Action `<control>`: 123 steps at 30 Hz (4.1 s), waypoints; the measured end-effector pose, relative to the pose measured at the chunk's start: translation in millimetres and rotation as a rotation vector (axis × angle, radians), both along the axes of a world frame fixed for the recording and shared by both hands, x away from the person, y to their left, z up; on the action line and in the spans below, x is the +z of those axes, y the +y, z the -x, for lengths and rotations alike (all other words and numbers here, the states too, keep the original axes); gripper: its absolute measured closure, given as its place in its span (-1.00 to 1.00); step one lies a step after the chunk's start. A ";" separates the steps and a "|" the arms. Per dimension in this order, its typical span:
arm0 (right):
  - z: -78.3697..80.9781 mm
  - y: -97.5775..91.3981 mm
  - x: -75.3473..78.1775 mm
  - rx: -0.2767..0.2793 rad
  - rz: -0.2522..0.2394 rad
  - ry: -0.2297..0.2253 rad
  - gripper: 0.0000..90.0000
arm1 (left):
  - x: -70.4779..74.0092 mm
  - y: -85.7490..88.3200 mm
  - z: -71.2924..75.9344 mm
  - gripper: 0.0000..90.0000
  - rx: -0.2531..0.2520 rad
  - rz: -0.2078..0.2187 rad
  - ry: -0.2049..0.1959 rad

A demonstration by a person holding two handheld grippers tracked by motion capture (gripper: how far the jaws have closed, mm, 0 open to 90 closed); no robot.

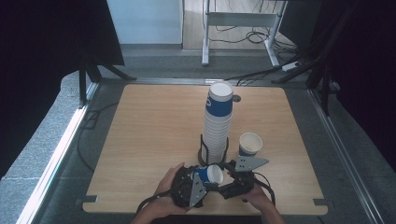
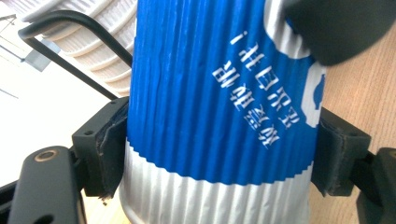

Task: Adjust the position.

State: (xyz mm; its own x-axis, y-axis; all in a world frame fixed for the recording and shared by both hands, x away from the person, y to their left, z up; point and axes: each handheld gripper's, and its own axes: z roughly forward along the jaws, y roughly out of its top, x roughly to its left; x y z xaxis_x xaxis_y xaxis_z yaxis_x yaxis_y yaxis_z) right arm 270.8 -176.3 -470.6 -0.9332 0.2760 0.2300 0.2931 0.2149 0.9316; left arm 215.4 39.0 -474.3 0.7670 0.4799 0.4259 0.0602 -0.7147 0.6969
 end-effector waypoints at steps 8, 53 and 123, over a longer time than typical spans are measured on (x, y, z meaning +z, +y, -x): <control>-0.6 -9.6 8.8 -0.011 0.004 -0.020 -0.55 | -2.7 -0.1 -0.8 -0.58 0.002 -0.008 0.000; -9.6 22.1 61.3 0.136 0.707 -0.245 -0.63 | 13.3 -2.2 -19.3 -0.57 -0.029 -0.144 -0.066; -2.8 -6.3 22.1 -0.062 0.116 -0.239 -0.38 | 36.9 54.9 -28.7 -0.86 0.038 0.506 0.295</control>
